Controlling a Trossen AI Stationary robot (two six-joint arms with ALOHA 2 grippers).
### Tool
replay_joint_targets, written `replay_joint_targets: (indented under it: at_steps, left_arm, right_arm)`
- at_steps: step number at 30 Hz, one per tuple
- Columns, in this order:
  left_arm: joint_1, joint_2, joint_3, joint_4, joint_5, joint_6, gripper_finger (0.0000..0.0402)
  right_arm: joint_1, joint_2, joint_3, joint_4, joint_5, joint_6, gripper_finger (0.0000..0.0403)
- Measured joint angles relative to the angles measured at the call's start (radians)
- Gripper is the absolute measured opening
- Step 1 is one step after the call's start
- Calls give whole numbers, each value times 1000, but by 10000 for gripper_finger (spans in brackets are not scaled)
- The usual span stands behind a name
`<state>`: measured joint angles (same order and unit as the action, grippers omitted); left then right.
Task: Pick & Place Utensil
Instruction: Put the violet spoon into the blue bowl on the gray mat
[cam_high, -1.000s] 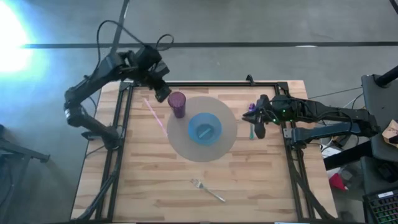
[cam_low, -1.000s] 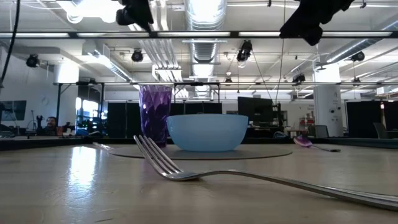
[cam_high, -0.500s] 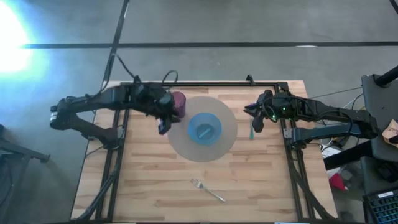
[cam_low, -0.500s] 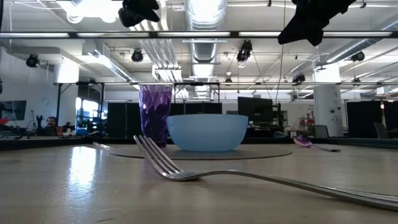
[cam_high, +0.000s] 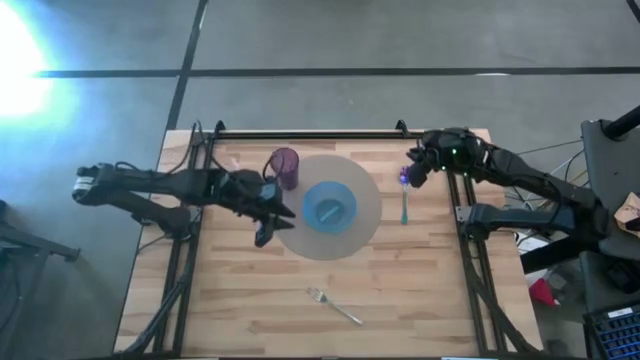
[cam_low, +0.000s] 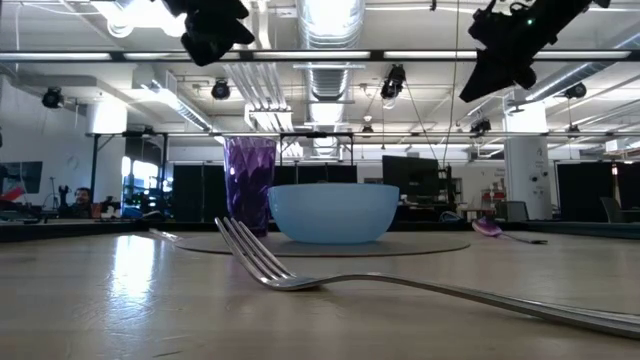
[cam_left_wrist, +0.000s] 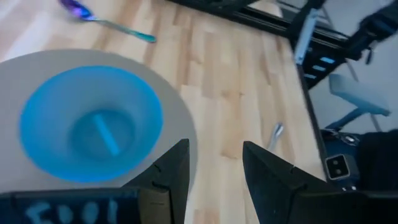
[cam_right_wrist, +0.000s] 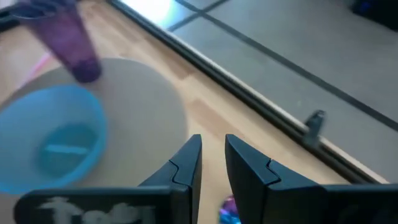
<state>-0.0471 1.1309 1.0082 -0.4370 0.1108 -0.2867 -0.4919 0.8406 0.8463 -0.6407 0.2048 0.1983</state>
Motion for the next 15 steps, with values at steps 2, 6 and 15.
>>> replay_joint_targets:
  at_steps: [2, 6, 15]
  left_arm:
    - [-20, 1, -37, 40, 1, 26, 140]
    - [-39, 3, -121, 156, 0, 46, 140]
    - [-41, 3, -248, 358, 0, 54, 140]
  right_arm:
    - [-52, 0, 0, -8, -26, -20, 69]
    - [-142, 10, 0, -38, -106, -26, 83]
    - [-260, 128, 0, -36, -133, 5, 134]
